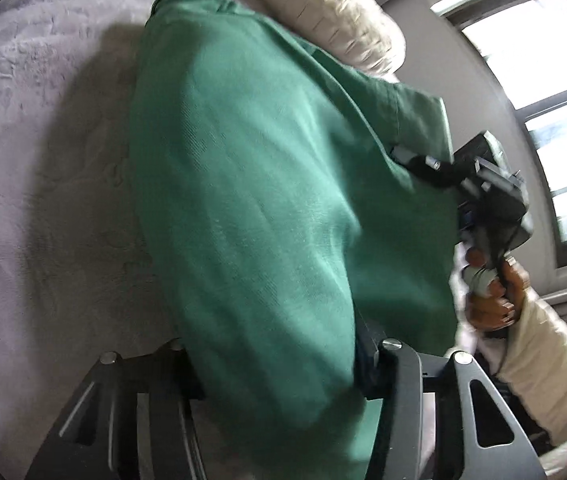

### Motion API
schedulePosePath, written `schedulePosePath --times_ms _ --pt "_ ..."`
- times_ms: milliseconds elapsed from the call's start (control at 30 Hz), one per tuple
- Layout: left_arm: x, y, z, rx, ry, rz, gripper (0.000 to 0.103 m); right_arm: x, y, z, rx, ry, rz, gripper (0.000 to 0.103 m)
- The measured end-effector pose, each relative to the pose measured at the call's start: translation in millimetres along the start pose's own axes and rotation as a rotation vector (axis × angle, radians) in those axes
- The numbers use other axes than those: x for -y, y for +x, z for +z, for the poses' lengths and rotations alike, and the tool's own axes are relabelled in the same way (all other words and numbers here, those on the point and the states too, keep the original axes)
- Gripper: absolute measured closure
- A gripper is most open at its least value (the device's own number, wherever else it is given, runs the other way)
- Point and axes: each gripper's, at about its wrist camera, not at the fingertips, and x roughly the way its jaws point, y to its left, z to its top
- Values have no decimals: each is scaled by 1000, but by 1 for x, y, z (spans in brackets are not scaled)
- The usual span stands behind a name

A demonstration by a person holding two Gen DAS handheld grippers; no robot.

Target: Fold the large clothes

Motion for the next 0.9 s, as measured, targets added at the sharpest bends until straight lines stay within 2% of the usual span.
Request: schedulePosePath --times_ms 33,167,333,467,600,633,700,733,767,800,833,900 --pt "4 -11 -2 9 5 -21 51 -7 -3 -5 9 5 26 82" --pt "12 -53 -18 29 57 -28 51 -34 -5 -26 24 15 82 82" --pt "2 -104 -58 -30 77 -21 51 -70 11 -70 -9 27 87 82" --pt "-20 -138 -101 -84 50 22 51 -74 41 -116 -55 71 95 82" --pt "-56 -142 -142 -132 -27 73 51 -53 87 -163 -102 157 85 82" --pt "-68 -137 -153 -153 -53 96 50 -47 98 -169 -116 173 65 82" --pt "-87 -122 -165 -197 -109 143 46 -38 124 -179 -158 164 -56 82" --pt "-95 -120 -171 -209 -130 159 46 -38 126 -180 -163 150 -102 79" --pt "-98 -124 -176 -200 -141 142 46 -42 128 -179 -168 118 -178 79" --pt "-97 -131 -179 -186 -139 131 46 -49 127 -177 -177 83 -229 71" --pt "-95 -139 -181 -177 -124 133 46 -64 125 -174 -183 14 -317 62" --pt "-94 -154 -183 -162 -93 154 46 -82 117 -172 -174 -85 -450 47"
